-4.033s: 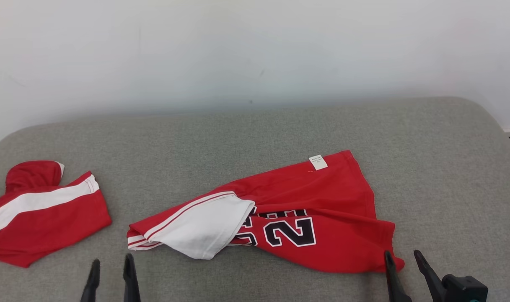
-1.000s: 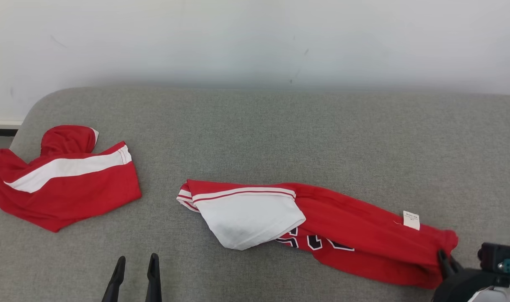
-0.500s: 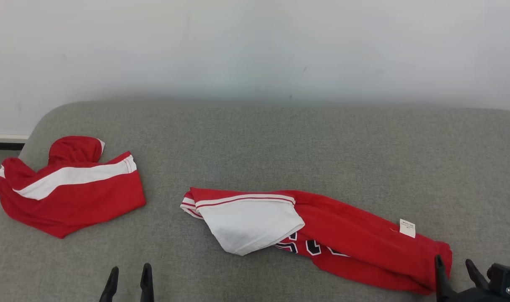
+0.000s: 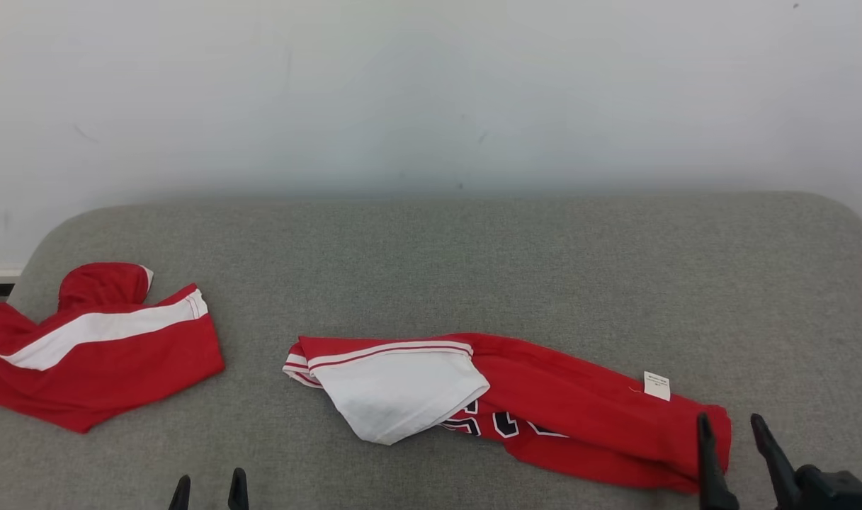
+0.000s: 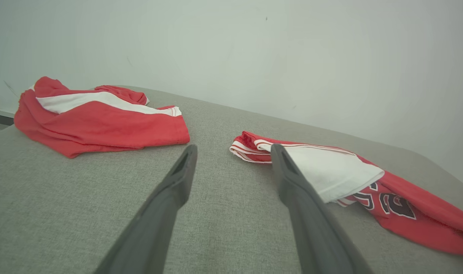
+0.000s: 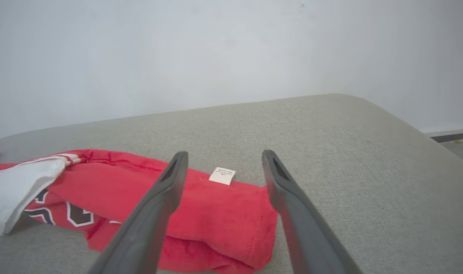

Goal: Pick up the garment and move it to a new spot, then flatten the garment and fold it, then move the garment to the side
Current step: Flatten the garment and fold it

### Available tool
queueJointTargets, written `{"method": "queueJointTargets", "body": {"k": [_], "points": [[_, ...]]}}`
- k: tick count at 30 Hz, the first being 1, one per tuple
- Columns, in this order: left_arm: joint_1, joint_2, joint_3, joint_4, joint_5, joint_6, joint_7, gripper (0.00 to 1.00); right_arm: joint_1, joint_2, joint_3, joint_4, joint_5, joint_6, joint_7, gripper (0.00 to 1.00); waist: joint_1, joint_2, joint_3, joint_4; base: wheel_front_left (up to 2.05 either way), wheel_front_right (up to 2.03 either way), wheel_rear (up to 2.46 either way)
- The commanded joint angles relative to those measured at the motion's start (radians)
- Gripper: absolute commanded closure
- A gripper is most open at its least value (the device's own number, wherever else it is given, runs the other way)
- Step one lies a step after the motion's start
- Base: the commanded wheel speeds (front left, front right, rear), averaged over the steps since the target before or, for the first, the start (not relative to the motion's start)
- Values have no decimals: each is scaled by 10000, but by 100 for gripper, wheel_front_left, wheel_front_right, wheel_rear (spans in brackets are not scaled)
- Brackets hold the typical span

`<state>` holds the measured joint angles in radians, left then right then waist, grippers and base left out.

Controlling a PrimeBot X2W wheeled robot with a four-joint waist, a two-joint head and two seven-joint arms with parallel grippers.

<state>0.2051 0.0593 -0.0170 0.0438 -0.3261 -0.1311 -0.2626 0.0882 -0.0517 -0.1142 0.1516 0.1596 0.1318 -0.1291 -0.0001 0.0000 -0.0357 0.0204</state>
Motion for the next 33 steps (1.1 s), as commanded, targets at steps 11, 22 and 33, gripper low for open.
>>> {"method": "queueJointTargets", "body": {"k": [11,22,33], "points": [[110,-68,140,690,446,8,-32,0,464,9,1260,60,-199,-24,-884,0,1,0,-346,-307,0,0,0],[179,-87,359,659,545,8,-32,0,515,11,1296,182,-305,-24,-985,0,1,0,-440,-258,0,0,0],[204,-95,524,557,739,8,-32,0,565,12,1333,266,-227,-24,-900,0,1,0,-421,-182,0,0,0]]}}
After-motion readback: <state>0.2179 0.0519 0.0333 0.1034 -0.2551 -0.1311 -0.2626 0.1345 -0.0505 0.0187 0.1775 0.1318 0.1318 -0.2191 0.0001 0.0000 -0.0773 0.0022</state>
